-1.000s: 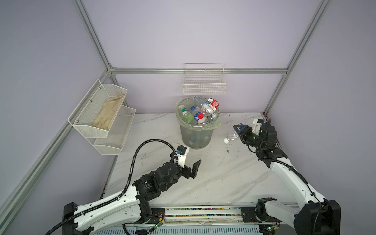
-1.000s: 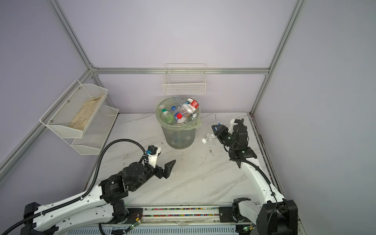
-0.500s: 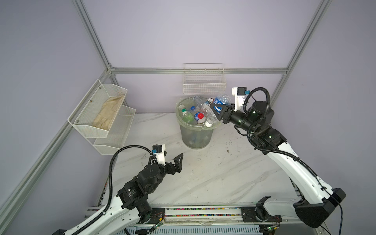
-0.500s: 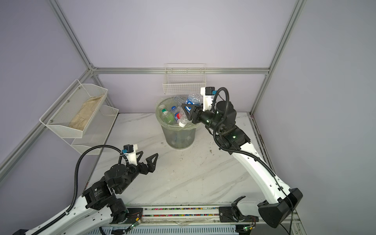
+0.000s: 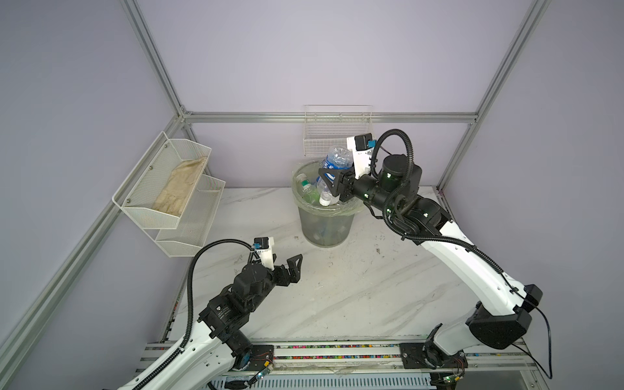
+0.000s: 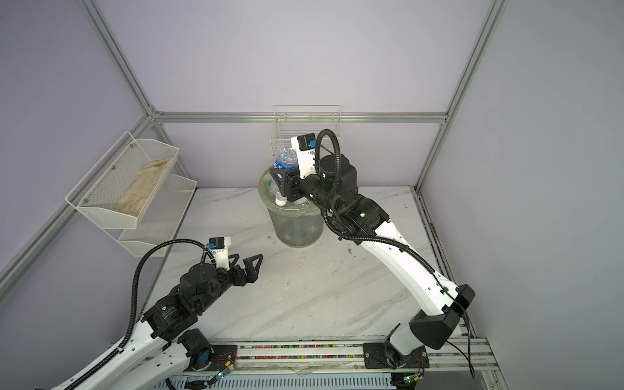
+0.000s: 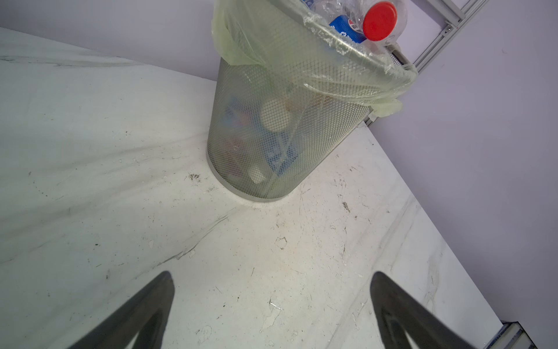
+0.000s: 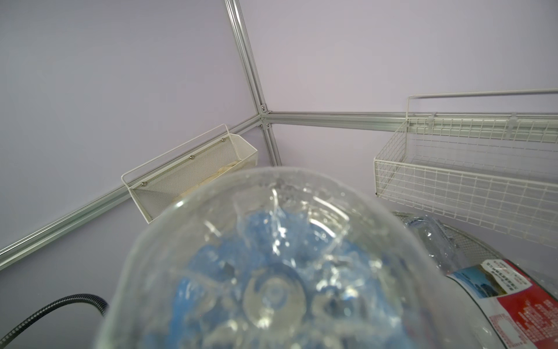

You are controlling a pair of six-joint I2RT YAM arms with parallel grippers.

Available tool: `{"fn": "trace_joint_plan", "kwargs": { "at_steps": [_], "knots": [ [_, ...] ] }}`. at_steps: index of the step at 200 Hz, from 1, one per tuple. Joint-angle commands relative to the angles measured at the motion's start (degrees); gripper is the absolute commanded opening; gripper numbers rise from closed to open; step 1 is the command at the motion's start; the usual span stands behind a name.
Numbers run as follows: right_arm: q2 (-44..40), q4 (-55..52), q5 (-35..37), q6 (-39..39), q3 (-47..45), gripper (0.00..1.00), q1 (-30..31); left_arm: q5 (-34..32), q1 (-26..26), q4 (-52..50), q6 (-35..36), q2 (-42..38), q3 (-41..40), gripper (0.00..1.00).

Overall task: Throw the plastic bottles in the bin
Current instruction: Throw the plastic bottle into the trash bin.

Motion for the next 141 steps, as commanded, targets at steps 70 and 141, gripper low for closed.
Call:
{"fn": "trace_joint_plan", "kwargs": {
  "at_steps": [70,141],
  "knots": [
    [5.3,-4.6,6.3,-4.0,10.7,0.0,0.8,-1.4,0.9,-3.9,-0.8,-5.9,-1.9,1.0],
    [14.1,-7.1,10.0,-3.6,17.3,0.0,0.8,-1.4,0.9,-4.3,-0.9,-6.4,-1.7,1.0]
  ]
}}
